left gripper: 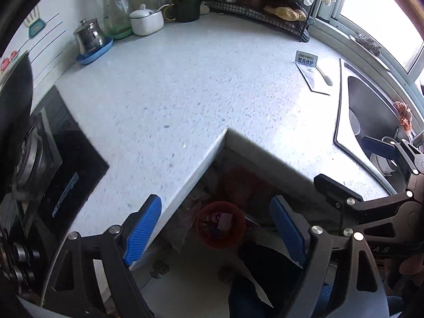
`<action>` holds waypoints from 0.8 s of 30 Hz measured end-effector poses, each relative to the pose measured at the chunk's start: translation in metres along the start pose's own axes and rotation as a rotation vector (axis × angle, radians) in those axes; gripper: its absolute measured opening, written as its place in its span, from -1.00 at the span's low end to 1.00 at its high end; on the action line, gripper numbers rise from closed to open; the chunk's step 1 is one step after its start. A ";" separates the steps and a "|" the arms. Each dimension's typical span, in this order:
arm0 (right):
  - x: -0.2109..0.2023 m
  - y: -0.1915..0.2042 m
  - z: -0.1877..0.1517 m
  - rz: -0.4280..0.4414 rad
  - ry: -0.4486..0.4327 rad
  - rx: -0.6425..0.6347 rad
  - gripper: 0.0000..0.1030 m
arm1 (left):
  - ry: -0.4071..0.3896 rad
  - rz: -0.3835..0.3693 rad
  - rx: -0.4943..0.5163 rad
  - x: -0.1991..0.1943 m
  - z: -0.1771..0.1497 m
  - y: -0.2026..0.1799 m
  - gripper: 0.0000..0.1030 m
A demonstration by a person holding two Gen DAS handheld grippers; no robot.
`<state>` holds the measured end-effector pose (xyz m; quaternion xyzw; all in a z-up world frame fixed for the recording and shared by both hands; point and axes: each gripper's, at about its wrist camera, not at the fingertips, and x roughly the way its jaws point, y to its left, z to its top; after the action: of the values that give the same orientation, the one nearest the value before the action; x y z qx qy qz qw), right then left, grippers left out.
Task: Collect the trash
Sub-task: 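Raise both tools back up to the counter, then grasp the cosmetic sample packet with the left gripper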
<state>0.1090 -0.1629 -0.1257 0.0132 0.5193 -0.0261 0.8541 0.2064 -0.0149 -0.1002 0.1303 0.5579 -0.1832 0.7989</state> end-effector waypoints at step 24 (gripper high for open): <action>0.061 -0.191 0.091 -0.156 0.077 0.299 0.99 | 0.067 -0.164 0.369 0.119 0.228 -0.140 0.60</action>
<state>0.2068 -0.3598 -0.1373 0.1007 0.5414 -0.1687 0.8174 0.3741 -0.2527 -0.1344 0.2345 0.5498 -0.3422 0.7250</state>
